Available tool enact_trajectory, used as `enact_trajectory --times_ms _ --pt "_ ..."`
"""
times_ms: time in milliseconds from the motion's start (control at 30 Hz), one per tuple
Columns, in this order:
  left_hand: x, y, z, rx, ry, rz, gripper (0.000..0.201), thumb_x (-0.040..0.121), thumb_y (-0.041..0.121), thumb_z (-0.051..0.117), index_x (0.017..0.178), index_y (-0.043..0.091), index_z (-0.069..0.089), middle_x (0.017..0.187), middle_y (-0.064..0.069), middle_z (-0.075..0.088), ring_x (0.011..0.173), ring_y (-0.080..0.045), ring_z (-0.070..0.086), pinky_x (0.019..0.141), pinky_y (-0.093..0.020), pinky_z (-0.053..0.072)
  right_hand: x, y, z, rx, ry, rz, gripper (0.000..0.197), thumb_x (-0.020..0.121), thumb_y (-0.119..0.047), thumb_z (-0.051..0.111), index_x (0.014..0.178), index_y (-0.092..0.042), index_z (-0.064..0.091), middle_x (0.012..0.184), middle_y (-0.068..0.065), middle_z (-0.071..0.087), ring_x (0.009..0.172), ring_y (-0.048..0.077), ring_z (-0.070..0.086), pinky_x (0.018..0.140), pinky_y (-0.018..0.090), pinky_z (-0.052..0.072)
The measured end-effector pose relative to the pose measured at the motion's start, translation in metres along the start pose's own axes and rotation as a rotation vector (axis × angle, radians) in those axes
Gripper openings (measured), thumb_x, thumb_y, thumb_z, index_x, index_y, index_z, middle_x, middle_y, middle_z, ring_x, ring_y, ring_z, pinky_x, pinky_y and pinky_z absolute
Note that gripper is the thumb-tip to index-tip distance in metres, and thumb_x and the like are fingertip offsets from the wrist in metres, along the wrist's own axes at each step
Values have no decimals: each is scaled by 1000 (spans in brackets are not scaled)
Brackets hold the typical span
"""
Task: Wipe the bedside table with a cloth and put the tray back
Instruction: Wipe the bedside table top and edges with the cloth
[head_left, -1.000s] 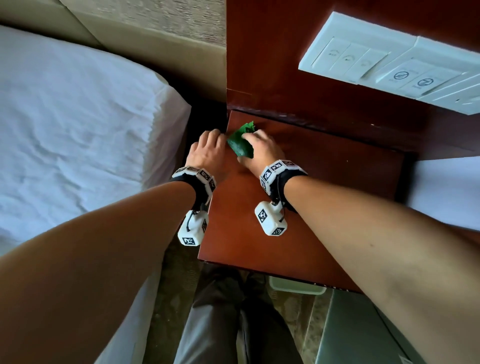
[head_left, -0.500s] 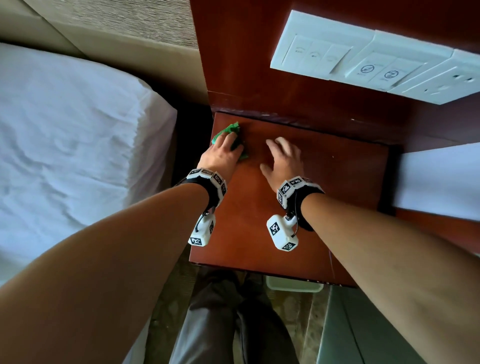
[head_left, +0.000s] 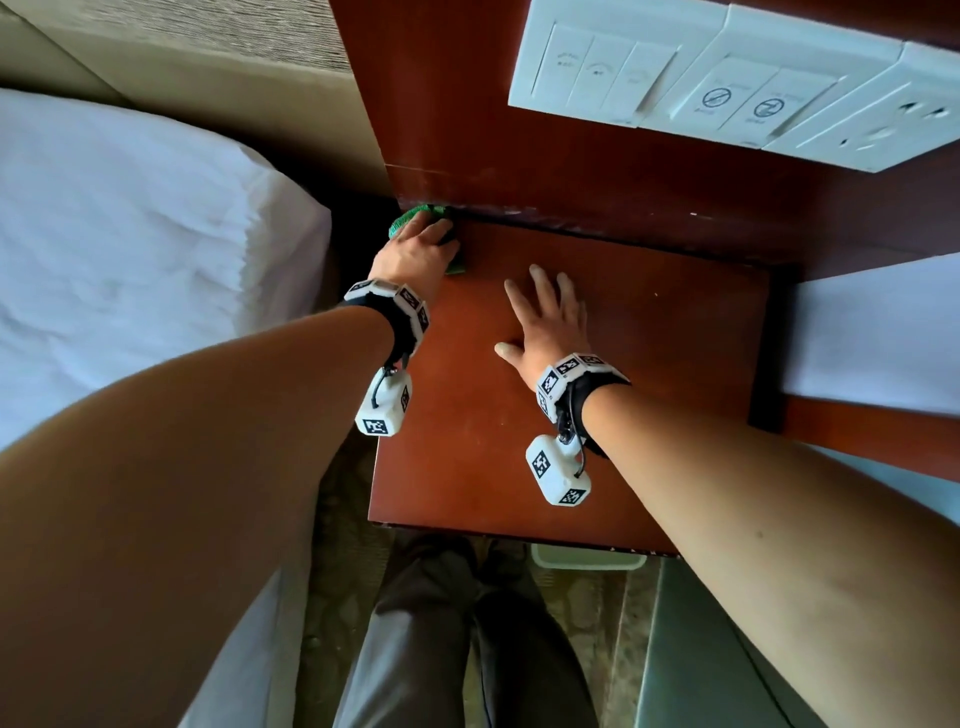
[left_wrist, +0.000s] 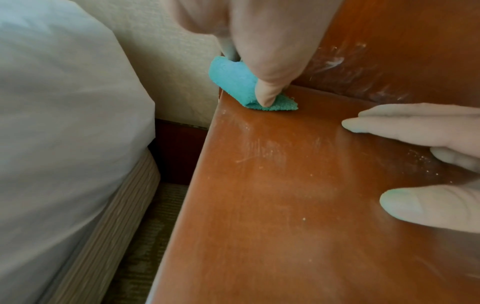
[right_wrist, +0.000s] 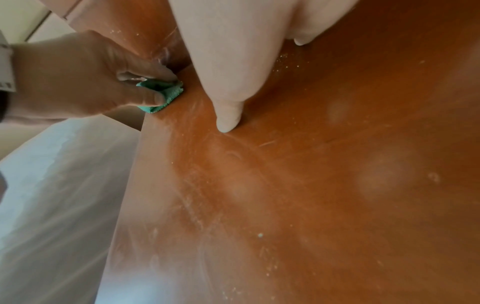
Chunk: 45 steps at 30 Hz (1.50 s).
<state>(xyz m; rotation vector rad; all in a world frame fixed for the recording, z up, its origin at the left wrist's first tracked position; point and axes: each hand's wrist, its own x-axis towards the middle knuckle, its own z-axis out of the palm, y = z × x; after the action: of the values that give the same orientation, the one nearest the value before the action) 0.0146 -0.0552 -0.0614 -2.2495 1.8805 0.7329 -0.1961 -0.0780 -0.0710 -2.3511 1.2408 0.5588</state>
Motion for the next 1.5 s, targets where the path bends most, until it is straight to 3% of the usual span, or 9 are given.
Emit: enact_trajectory --times_ms 233,400,567,767,967,1133,1300,1400,1500 --pt "-50 7 19 69 5 165 45 97 19 42 142 18 47 154 3 35 145 -28 23 119 -40 14 -1 0 1 8 17 -11 80 89 -47 58 152 -35 10 160 -5 -11 147 32 -9 117 56 8" --pt "-82 21 45 80 -136 170 51 101 21 34 151 19 27 161 5 16 149 -24 6 122 -38 5 -5 0 2 57 69 -28 80 87 -43 63 152 -33 17 162 -2 -2 147 33 -3 116 57 10" --pt "-58 14 31 122 -170 192 56 99 13 32 153 19 21 161 5 12 149 -24 2 121 -38 10 -3 2 2 21 11 -10 79 90 -46 57 152 -36 9 161 -5 -11 147 31 -9 118 55 5" --pt "-14 0 2 98 -171 96 54 100 11 33 152 19 24 162 5 11 149 -25 4 120 -36 15 -1 4 3 9 -15 -6 78 91 -49 54 152 -37 5 160 -6 -14 147 29 -14 119 52 2" --pt "-33 8 17 113 -198 123 59 96 7 35 152 18 23 162 5 10 149 -26 2 118 -40 23 -3 1 0 2 -26 -2 79 91 -49 54 151 -37 5 160 -6 -14 147 29 -12 119 53 5" --pt "-85 41 47 42 -171 172 59 94 7 37 151 19 29 161 6 15 149 -24 5 119 -36 22 -13 4 -3 87 92 -54 80 84 -41 66 150 -32 23 161 -4 7 147 30 4 117 53 13" --pt "-118 78 68 -62 -176 186 55 94 13 45 148 15 34 159 3 22 149 -22 8 121 -32 14 -44 8 -7 108 203 -137 53 83 -27 66 134 -26 51 151 -5 34 139 28 26 112 45 29" --pt "-128 84 62 -205 -34 124 53 90 18 56 142 15 45 153 -2 35 144 -25 26 116 -40 27 -65 10 -3 200 202 -171 41 83 -16 62 123 -23 60 136 -5 49 122 27 42 99 43 41" --pt "-144 78 55 -180 113 9 58 79 19 64 135 12 49 140 -8 45 129 -30 40 102 -46 40 -81 3 5 247 199 -205 37 82 -11 60 118 -20 63 128 -4 54 114 26 46 92 37 44"
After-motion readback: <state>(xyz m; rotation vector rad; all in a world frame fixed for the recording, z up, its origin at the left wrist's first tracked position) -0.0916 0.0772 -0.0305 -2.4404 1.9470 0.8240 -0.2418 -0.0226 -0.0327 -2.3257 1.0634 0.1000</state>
